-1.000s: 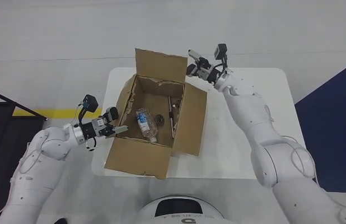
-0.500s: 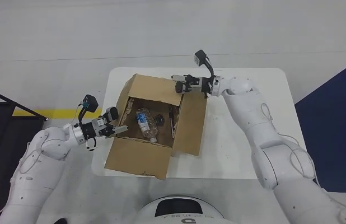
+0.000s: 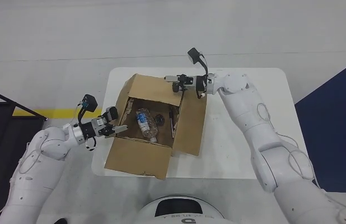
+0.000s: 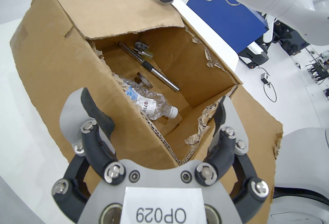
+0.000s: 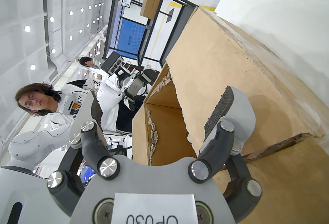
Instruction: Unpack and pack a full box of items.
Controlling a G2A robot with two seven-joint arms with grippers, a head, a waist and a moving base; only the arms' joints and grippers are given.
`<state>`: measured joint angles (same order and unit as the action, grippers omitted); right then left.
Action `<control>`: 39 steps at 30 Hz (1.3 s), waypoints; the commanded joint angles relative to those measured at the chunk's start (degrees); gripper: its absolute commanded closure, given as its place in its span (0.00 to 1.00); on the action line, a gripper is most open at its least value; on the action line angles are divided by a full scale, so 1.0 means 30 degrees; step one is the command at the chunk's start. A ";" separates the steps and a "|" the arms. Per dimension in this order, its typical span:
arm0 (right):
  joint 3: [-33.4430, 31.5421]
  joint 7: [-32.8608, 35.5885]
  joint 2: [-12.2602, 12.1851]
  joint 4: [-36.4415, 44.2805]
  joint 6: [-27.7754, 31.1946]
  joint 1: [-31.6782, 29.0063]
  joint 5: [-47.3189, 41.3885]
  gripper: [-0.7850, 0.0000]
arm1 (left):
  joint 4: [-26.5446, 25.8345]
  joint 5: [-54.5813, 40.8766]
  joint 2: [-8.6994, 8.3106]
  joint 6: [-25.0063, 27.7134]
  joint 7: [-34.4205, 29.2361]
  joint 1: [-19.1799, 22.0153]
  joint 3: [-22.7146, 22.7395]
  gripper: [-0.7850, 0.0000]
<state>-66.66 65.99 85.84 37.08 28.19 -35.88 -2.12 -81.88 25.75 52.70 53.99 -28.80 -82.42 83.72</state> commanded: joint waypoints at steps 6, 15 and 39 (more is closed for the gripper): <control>0.0449 -0.0470 -0.0022 0.0697 -0.0634 -0.0006 0.0254 0.00 | -0.2785 0.2875 -0.0651 0.1337 0.1569 -0.2600 0.2656 0.00; 0.1241 -0.0678 0.0092 0.0887 -0.1345 0.0459 0.0401 0.00 | -0.5281 1.0817 -0.1652 0.1337 0.7206 -0.6978 0.5272 0.00; 0.2301 -0.1218 0.0174 0.0315 -0.1914 0.1267 0.0351 0.00 | -0.3941 1.6386 -0.2073 0.1337 1.5937 -0.7186 0.4310 0.00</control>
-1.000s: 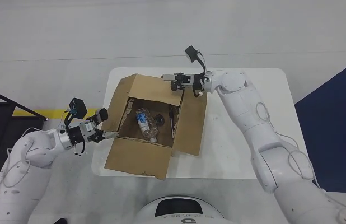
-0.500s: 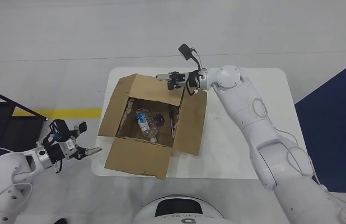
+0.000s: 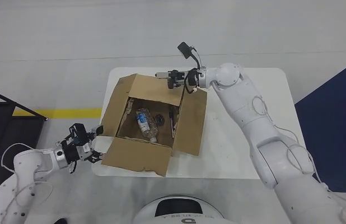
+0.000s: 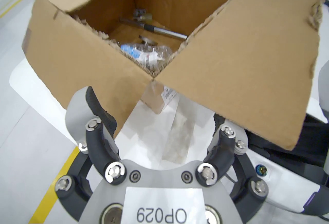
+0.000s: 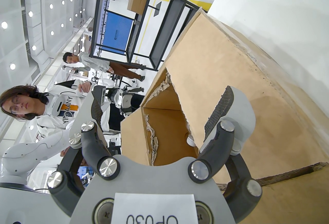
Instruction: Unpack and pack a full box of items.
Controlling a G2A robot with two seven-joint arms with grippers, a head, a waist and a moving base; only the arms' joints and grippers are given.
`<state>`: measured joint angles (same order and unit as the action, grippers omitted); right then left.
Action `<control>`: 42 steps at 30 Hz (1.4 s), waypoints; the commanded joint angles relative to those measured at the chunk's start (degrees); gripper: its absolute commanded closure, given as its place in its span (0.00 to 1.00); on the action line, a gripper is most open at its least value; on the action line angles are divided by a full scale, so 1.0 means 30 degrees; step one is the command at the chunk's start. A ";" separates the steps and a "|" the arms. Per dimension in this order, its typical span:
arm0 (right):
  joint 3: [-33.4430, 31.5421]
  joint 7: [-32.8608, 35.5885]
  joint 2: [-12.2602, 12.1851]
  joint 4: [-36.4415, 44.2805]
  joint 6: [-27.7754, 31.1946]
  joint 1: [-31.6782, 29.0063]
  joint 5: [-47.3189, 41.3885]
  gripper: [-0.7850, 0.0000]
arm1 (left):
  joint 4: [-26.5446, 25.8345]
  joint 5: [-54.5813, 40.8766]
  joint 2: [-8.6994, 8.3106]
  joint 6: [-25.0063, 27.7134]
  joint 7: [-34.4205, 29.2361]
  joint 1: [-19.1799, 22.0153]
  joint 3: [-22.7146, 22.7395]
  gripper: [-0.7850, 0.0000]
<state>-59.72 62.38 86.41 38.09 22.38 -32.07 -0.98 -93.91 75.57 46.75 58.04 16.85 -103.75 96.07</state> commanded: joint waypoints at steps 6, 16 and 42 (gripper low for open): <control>-0.0170 -0.0262 -0.0133 -0.0036 0.0319 -0.0138 -0.0329 0.00 | 0.0444 -0.1446 -0.0379 -0.0013 0.1409 0.0032 0.1048 0.00; -0.0918 -0.1660 -0.0632 0.0993 0.0724 -0.1141 -0.0176 0.00 | 0.2874 -0.6531 -0.0069 -0.0582 -0.4248 0.4539 -0.2531 0.00; -0.2397 -0.1681 -0.1949 0.5992 -0.0112 -0.3546 -0.0062 0.00 | 0.2144 -0.0718 -0.0829 -0.0013 -0.4459 0.3731 -0.3754 0.00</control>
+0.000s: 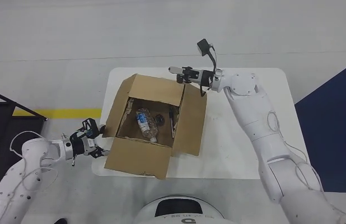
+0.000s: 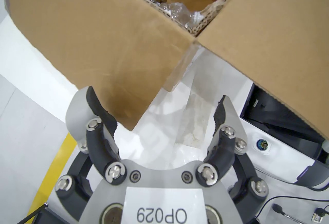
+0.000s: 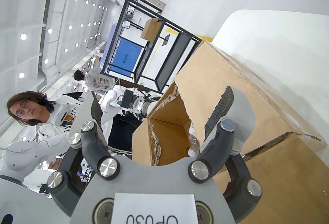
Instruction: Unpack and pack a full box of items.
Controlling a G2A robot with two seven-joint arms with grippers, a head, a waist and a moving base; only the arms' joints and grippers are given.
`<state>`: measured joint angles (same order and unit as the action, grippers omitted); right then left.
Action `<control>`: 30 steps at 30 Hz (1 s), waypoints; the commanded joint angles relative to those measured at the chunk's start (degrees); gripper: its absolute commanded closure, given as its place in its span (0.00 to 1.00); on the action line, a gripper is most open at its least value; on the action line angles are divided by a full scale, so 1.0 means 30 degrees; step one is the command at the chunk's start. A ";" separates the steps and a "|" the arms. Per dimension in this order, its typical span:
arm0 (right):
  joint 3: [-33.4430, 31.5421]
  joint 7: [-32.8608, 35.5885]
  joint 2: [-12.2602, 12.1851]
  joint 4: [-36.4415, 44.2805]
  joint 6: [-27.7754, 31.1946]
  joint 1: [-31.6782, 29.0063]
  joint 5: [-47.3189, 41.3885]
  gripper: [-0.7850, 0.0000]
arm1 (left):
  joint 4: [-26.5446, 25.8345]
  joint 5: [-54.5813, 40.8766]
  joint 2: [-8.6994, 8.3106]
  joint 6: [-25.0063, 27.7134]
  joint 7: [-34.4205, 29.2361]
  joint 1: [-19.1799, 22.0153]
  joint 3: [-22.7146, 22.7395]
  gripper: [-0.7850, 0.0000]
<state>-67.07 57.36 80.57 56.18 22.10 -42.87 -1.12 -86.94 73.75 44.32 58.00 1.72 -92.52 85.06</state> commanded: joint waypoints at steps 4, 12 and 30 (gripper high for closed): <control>0.0216 -0.0099 -0.0027 -0.0244 0.0014 0.0223 -0.0005 0.00 | -0.0548 -0.0035 0.0021 -0.0307 0.2235 0.0206 -0.0209 0.00; -0.0182 -0.0333 -0.0298 0.0330 0.0624 -0.0411 -0.0361 0.00 | -0.0985 -0.0874 0.0316 -0.1430 0.3458 0.0945 -0.0877 0.00; 0.0180 0.3513 -0.1218 0.6048 0.0546 -0.3724 0.0248 0.00 | 0.1203 -0.8352 0.1468 -0.4901 -0.2746 0.5230 -0.4282 0.00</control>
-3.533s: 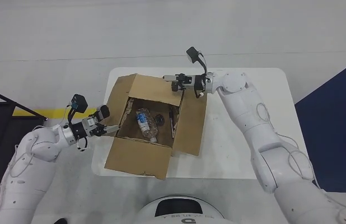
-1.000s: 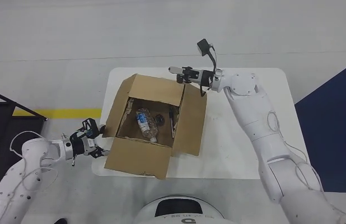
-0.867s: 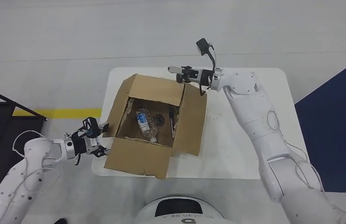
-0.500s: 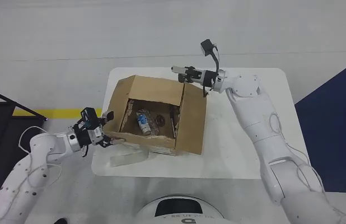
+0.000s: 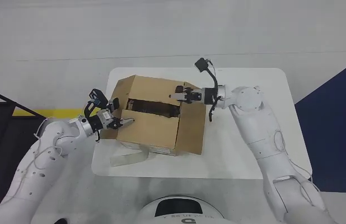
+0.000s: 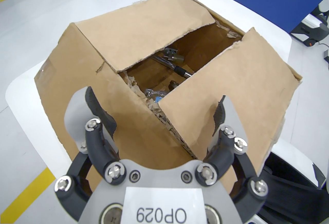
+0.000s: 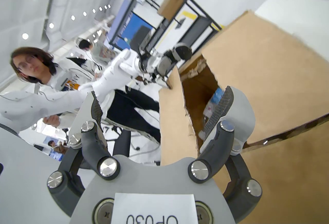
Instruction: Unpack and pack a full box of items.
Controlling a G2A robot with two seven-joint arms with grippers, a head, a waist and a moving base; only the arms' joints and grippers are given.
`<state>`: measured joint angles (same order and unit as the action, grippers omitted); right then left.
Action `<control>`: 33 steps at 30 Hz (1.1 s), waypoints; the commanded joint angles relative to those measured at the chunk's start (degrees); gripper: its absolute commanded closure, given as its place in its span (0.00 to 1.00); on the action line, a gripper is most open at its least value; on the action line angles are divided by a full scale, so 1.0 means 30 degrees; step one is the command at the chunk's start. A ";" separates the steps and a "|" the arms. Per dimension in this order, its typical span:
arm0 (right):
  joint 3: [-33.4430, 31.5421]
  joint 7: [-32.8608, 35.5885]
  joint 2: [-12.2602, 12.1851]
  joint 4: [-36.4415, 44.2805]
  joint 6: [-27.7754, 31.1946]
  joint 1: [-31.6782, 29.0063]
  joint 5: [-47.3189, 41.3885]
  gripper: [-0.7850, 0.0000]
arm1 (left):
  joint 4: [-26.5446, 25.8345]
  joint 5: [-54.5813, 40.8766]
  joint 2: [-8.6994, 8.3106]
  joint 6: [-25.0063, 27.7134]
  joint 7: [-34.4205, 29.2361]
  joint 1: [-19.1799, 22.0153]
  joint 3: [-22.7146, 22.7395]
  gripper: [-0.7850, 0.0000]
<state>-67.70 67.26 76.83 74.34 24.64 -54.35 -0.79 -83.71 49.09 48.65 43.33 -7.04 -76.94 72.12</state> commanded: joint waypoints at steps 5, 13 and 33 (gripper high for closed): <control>0.1868 0.0746 0.0179 -0.0688 -0.1192 0.0945 0.0615 0.00 | 0.1299 -0.0738 -0.0040 0.0162 0.1285 -0.0179 0.1065 0.00; 0.3166 0.1987 0.0408 -0.1812 -0.0373 0.2181 -0.0989 0.00 | 0.4442 -0.1881 -0.0296 0.0888 0.3156 -0.1164 0.3456 0.00; 0.7360 0.3551 0.1160 -0.4755 -0.1174 0.5378 -0.1658 0.00 | 0.9979 0.0169 0.0661 -0.1097 0.2333 0.1834 0.1000 0.00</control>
<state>-45.49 78.16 80.30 60.11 20.71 -38.33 -5.24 -54.48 48.80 50.49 40.71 0.08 -72.02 75.54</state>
